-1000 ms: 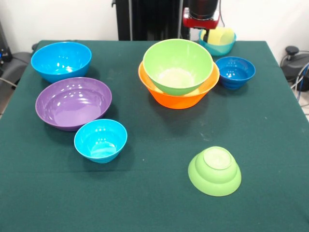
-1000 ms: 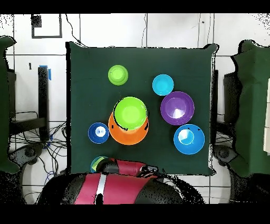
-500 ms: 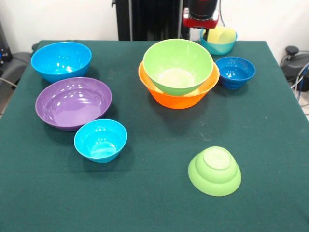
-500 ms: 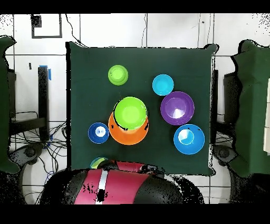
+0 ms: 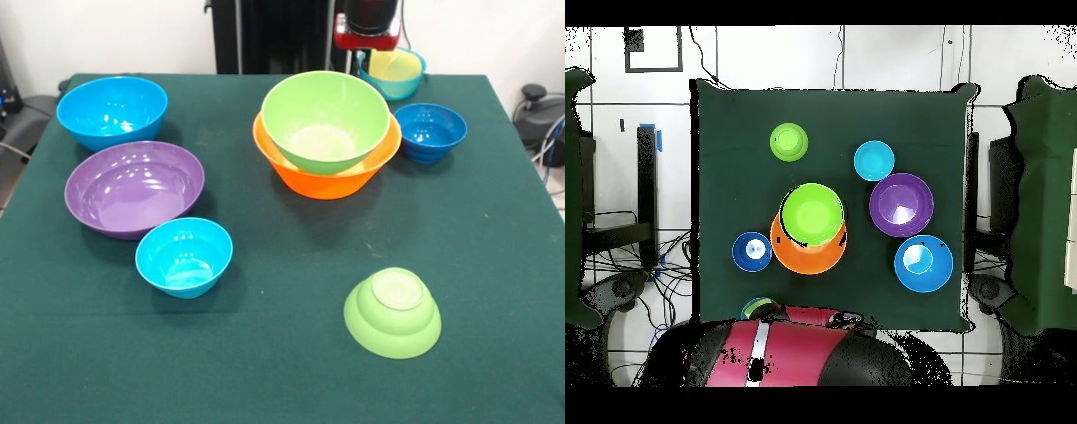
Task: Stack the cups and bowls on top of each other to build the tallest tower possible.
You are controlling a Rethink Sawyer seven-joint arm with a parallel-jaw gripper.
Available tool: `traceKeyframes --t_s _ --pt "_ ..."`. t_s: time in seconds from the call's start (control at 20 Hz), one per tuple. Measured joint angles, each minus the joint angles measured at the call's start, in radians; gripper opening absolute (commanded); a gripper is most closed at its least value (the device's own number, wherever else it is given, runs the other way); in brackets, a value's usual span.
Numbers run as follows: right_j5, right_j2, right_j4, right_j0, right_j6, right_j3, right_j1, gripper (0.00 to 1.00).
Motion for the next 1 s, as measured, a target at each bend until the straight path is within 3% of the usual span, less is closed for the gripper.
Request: traceKeyframes --t_s 0.7,1.0 --pt "0.0 -0.01 -0.02 0.026 0.0 -0.004 -0.01 0.0" --pt "0.039 -0.005 -0.021 0.026 0.0 -0.004 -0.059 0.0"
